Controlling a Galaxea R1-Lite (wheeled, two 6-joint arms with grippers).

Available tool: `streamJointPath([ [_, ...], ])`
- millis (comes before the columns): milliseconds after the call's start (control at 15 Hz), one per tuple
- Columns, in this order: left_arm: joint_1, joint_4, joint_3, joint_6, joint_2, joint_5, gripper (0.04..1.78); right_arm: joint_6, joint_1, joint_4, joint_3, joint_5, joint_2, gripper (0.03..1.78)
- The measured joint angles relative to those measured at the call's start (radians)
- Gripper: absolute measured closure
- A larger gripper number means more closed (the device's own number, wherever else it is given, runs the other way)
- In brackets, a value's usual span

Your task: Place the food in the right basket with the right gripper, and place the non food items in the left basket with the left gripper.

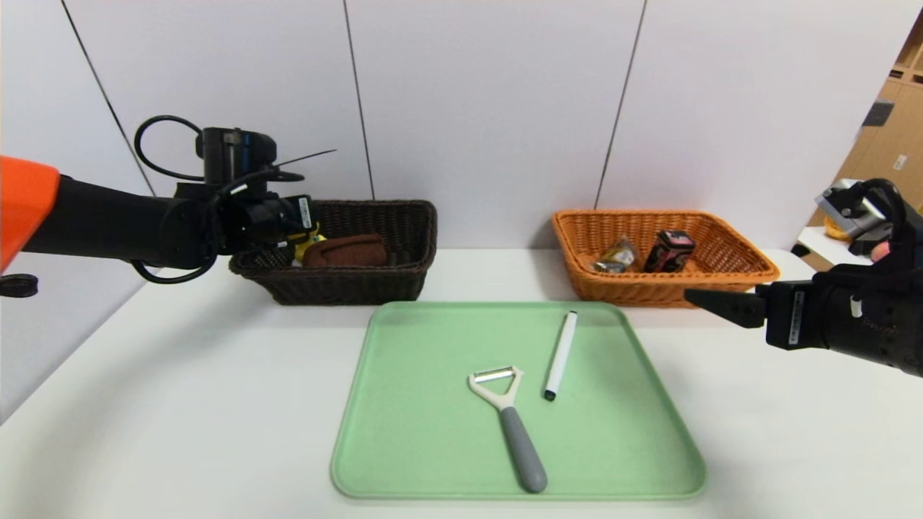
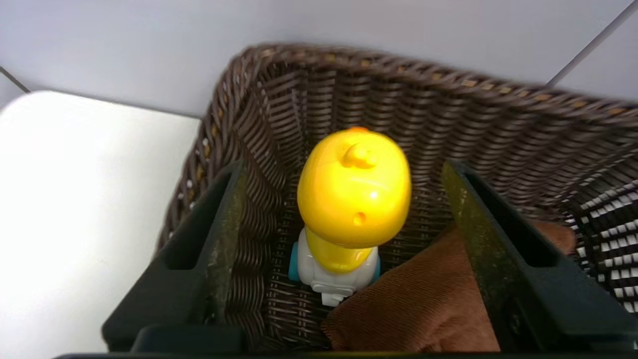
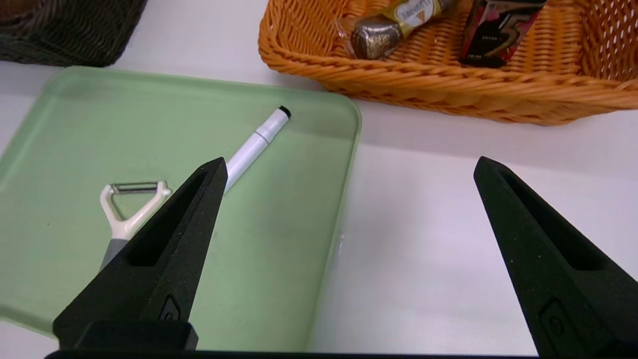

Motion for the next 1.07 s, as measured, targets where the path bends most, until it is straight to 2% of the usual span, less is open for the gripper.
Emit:
streamJointPath([
  [133,-0.022,0.054,0.005,0.001,-0.075,-0.009,0.36,-0.001,0.009,0.016,-0.05,-0.002,0.0,0.1],
  [267,-0.056,0.17,0.022,0.0,-0.183,-0.049,0.31,-0.003,0.043,0.071,-0.111,-0.005,-0.001,0.1],
  [400,-0.089,0.262,0.08,0.001,-0.301,-0.1,0.26,-0.003,0.092,0.217,-0.223,-0.006,0.004,0.1],
  [600,-0.116,0.338,0.213,0.001,-0.472,-0.126,0.22,0.009,0.179,0.529,-0.453,-0.015,0.043,0.1],
  [733,-0.15,0.444,0.258,-0.031,-0.581,-0.131,0.19,0.065,0.274,0.761,-0.615,-0.018,0.101,0.1],
  [867,-0.196,0.58,0.271,-0.076,-0.674,-0.13,0.18,0.151,0.364,0.951,-0.728,-0.02,0.176,0.1],
  [1000,-0.22,0.681,0.284,-0.087,-0.749,-0.123,0.16,0.222,0.425,1.065,-0.784,-0.021,0.249,0.1],
  [1067,-0.226,0.691,0.299,-0.087,-0.786,-0.12,0.16,0.247,0.449,1.084,-0.797,-0.021,0.283,0.1],
])
